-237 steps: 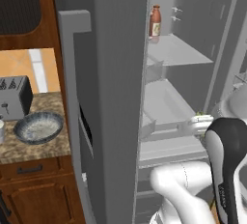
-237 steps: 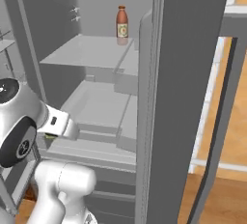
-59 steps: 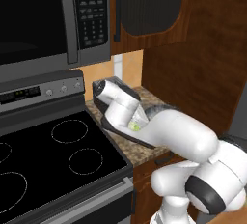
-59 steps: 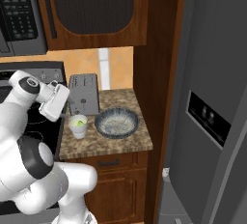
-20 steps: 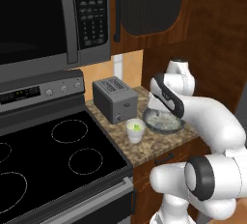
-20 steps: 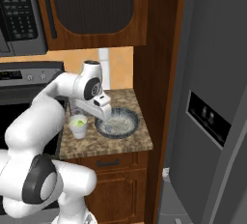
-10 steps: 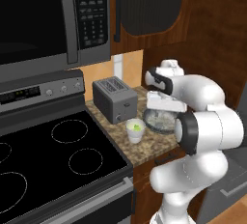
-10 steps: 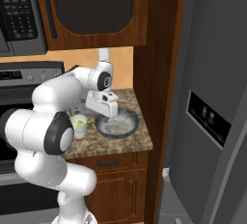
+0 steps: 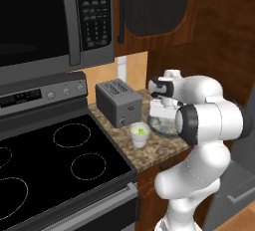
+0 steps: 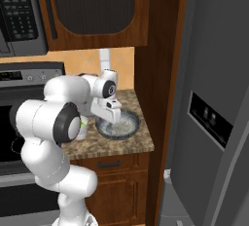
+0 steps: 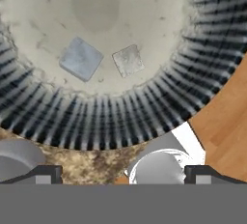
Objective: Grab a lemon wedge from the fridge and one ice cube from the ice bowl, and put them in the glass of lemonade.
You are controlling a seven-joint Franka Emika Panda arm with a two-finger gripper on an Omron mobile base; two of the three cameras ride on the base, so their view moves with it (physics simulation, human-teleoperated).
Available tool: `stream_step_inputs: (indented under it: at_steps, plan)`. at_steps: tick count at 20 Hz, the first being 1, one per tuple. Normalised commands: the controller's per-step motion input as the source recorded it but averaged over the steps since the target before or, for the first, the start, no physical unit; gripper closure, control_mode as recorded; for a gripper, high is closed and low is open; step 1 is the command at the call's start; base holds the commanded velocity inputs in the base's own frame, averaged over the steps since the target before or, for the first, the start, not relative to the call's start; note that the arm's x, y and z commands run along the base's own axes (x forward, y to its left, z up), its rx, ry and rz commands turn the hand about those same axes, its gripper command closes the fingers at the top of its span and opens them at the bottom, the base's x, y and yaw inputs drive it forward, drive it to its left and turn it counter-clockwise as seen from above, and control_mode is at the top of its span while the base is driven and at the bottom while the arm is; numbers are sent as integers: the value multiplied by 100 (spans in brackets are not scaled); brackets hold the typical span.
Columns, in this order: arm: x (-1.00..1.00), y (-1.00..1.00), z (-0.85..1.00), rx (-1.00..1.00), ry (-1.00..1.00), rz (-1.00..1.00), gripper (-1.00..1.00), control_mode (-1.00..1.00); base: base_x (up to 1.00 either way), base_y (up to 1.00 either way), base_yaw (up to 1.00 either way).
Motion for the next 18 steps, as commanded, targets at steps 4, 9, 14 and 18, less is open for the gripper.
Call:
stream_step_inputs:
  at_steps: [4,9,14,18]
  plan:
    - [16,0,-37,0,-6,-4,-100,-100,0,0,0]
    - [20,0,-32,0,-6,-3,-100,-100,0,0,0]
    - [16,0,-29,0,-5,-3,-100,-100,0,0,0]
    - [18,-3,-25,0,-6,-2,-100,-100,0,0,0]
